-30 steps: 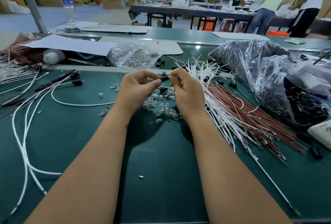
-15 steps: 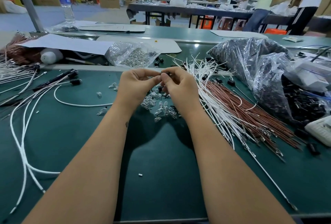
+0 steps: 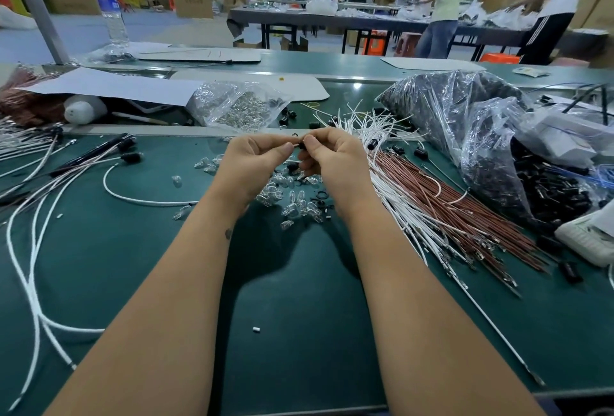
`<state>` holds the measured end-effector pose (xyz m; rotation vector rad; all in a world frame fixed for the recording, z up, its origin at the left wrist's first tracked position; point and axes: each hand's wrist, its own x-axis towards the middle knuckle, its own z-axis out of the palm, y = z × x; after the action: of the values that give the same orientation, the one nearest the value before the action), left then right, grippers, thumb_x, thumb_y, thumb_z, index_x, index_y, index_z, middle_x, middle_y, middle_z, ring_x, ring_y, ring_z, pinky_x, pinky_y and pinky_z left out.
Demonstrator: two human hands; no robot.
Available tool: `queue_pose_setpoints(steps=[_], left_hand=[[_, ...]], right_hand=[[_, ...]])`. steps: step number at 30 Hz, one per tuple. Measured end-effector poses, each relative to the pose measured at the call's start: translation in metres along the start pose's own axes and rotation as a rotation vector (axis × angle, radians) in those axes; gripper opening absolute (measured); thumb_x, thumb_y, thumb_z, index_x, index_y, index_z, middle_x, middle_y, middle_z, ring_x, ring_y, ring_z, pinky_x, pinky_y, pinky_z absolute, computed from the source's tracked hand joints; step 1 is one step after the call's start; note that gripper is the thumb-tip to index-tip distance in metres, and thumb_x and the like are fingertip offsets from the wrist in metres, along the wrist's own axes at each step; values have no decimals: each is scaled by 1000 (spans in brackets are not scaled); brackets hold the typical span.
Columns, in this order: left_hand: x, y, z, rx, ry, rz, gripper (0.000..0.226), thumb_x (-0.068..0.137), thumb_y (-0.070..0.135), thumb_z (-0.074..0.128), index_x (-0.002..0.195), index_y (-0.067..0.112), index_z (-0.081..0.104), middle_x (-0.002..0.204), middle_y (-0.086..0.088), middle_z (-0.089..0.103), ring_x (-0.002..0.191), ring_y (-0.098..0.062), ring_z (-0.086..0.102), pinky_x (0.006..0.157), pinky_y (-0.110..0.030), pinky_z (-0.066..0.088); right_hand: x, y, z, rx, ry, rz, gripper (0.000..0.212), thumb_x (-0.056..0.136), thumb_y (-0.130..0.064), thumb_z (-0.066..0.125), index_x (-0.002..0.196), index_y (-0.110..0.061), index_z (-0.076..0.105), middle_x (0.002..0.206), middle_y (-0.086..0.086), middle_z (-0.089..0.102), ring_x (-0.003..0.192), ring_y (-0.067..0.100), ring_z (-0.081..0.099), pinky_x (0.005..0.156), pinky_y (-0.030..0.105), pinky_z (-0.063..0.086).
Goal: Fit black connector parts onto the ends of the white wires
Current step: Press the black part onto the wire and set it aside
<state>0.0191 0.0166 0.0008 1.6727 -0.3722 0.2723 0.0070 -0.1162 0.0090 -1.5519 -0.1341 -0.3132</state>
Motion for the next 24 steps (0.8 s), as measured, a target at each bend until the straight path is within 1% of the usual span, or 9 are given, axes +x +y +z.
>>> queue_pose_setpoints(steps=[2, 4, 7, 9, 11, 13, 15, 17, 24], left_hand=[[-1, -1, 0, 15, 16, 0, 20, 92, 3, 58, 109, 4, 68, 46, 17, 56, 41, 5, 45, 47, -3, 33], [-2, -2, 1, 44, 33, 9, 14, 91, 7, 63, 100, 13, 72, 57, 6, 61, 42, 1, 39, 46, -10, 33], [-2, -4, 3, 96, 67, 26, 9, 85, 11, 71, 88, 19, 74, 77, -7, 71, 62, -8, 57, 64, -22, 49], [-3, -8, 5, 164, 55, 33, 10, 82, 15, 75, 83, 25, 73, 73, -11, 68, 62, -18, 53, 64, -31, 46], [-3, -13, 5, 237, 26, 25, 8, 82, 22, 76, 82, 30, 73, 61, -17, 56, 54, -20, 39, 58, -31, 33], [-4, -16, 5, 284, 22, 15, 5, 83, 26, 75, 83, 31, 73, 53, -6, 49, 48, -16, 33, 57, -29, 29], [-4, -15, 6, 321, 33, 25, 4, 83, 26, 74, 84, 29, 74, 53, 3, 51, 47, -12, 36, 56, -26, 31], [-4, -15, 7, 381, 67, 41, 5, 83, 24, 73, 83, 28, 74, 62, 2, 62, 53, -10, 45, 58, -28, 38], [-3, -18, 5, 528, 80, 42, 9, 84, 22, 72, 89, 28, 76, 70, 6, 65, 56, -5, 51, 56, -24, 39]], right_hand=[[0, -2, -2, -24, 21, 0, 15, 98, -6, 50, 93, -1, 64, 68, 9, 62, 49, 9, 56, 49, 20, 47], [3, -2, -10, -187, 112, -29, 21, 99, -12, 47, 87, -7, 63, 72, 12, 63, 56, 15, 56, 53, 30, 48], [6, 1, -29, -601, 345, -100, 24, 99, -16, 42, 84, -13, 60, 76, 9, 63, 62, 16, 50, 56, 35, 40], [6, 2, -42, -817, 494, -108, 22, 97, -11, 40, 92, -13, 61, 88, 7, 64, 75, 18, 51, 64, 31, 38], [6, 3, -52, -1052, 580, -41, 26, 89, -6, 45, 108, -12, 62, 107, 9, 63, 96, 25, 52, 81, 35, 40], [5, 5, -60, -1210, 606, 141, 41, 85, -10, 48, 126, -14, 52, 125, 14, 55, 113, 31, 48, 95, 42, 36], [3, 6, -65, -1219, 567, 304, 52, 87, -16, 49, 138, -11, 39, 137, 19, 45, 124, 34, 43, 103, 45, 32], [3, 9, -67, -1213, 535, 337, 53, 89, -18, 49, 139, -6, 35, 139, 20, 44, 126, 35, 42, 104, 45, 32], [4, 11, -68, -1129, 623, 263, 28, 86, -9, 53, 113, -8, 58, 119, 13, 60, 111, 32, 53, 96, 41, 42]])
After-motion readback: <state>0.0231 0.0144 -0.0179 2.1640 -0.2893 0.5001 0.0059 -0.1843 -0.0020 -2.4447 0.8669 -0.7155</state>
